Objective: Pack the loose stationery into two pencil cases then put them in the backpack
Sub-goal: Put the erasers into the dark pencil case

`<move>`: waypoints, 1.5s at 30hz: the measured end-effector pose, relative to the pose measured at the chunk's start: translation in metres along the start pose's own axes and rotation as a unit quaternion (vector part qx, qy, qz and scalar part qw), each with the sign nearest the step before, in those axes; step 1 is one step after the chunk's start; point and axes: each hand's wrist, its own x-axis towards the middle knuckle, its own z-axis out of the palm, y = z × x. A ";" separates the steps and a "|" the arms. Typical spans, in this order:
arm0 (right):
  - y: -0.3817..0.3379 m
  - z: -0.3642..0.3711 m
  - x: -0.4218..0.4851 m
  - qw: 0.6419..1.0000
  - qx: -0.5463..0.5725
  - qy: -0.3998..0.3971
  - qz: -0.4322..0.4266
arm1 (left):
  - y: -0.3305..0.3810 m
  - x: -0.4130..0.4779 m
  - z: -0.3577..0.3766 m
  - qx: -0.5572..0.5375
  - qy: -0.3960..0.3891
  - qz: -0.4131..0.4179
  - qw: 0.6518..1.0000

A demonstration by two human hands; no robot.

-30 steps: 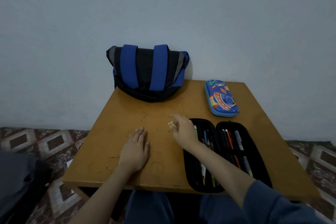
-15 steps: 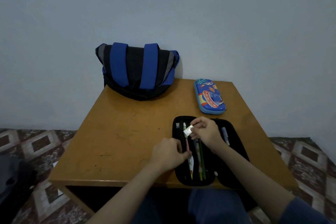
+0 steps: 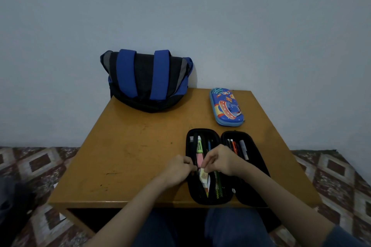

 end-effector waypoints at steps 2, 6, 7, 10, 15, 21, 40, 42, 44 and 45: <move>-0.002 0.005 -0.002 0.999 -0.036 -0.006 -0.018 | 0.000 0.000 0.001 -0.003 0.000 0.004 1.000; -0.004 0.014 -0.009 0.988 -0.136 0.035 -0.059 | -0.003 0.000 0.003 0.007 0.004 0.032 0.999; -0.003 0.016 -0.010 0.984 -0.158 0.052 -0.065 | -0.003 -0.001 0.004 0.003 0.004 0.041 0.999; -0.001 0.017 -0.013 0.979 -0.170 0.084 -0.075 | -0.006 -0.003 0.002 -0.004 0.001 0.073 0.997; 0.004 0.019 -0.015 0.981 -0.151 0.089 -0.087 | -0.010 0.000 0.005 0.057 0.017 0.086 0.995; 0.020 -0.006 -0.013 0.989 0.000 0.143 -0.040 | -0.009 -0.001 0.019 0.090 0.099 0.067 0.989; 0.044 -0.063 -0.032 0.880 0.323 0.309 0.159 | -0.015 0.001 0.015 -0.060 0.040 -0.010 0.997; 0.037 -0.058 -0.033 0.907 0.316 0.255 0.109 | -0.013 0.000 0.014 -0.089 0.041 -0.005 0.995; 0.033 -0.048 -0.030 0.949 0.239 0.196 0.065 | -0.012 0.000 0.013 -0.119 0.062 -0.007 0.991; 0.031 -0.041 -0.027 0.964 0.192 0.173 0.058 | -0.011 0.000 0.013 -0.121 0.073 -0.010 0.990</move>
